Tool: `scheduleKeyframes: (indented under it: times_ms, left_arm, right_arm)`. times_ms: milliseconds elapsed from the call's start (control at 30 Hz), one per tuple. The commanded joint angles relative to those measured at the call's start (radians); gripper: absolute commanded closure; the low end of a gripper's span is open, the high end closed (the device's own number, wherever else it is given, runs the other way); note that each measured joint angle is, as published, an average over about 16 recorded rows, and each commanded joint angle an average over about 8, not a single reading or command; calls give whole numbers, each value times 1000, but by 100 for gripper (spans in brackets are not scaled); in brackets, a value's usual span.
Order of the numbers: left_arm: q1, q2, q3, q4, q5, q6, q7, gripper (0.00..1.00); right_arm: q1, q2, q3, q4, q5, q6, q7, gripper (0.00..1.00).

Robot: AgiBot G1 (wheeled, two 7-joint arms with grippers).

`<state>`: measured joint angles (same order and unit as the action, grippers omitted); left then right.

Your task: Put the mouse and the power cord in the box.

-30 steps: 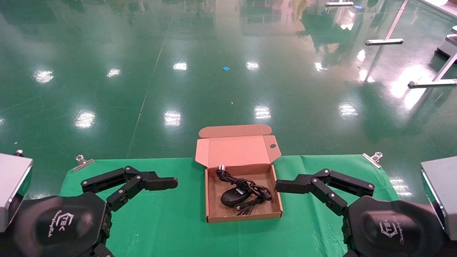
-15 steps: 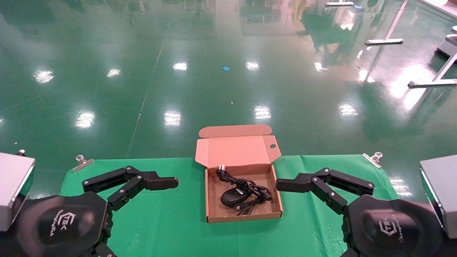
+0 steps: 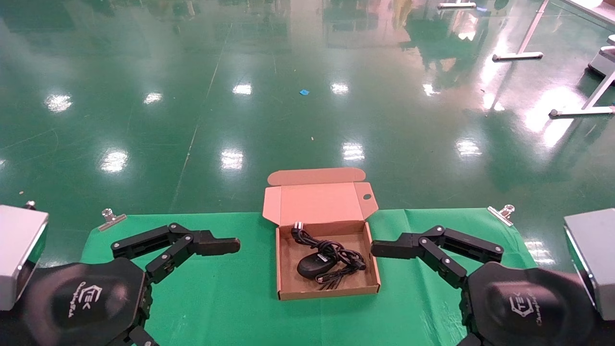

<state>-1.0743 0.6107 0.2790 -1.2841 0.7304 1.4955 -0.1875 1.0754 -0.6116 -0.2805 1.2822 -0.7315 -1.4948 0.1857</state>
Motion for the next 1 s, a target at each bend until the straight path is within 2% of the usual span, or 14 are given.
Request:
scheduleKeyframes:
  times_ms: [33, 1000]
  left_arm:
    - [0, 0, 0, 0, 0, 0, 0, 0]
    - [0, 0, 1, 0, 0, 0, 0, 0]
  right_arm:
    - [0, 0, 0, 0, 0, 0, 0, 0]
    - [1, 0, 0, -1, -1, 0, 0, 0]
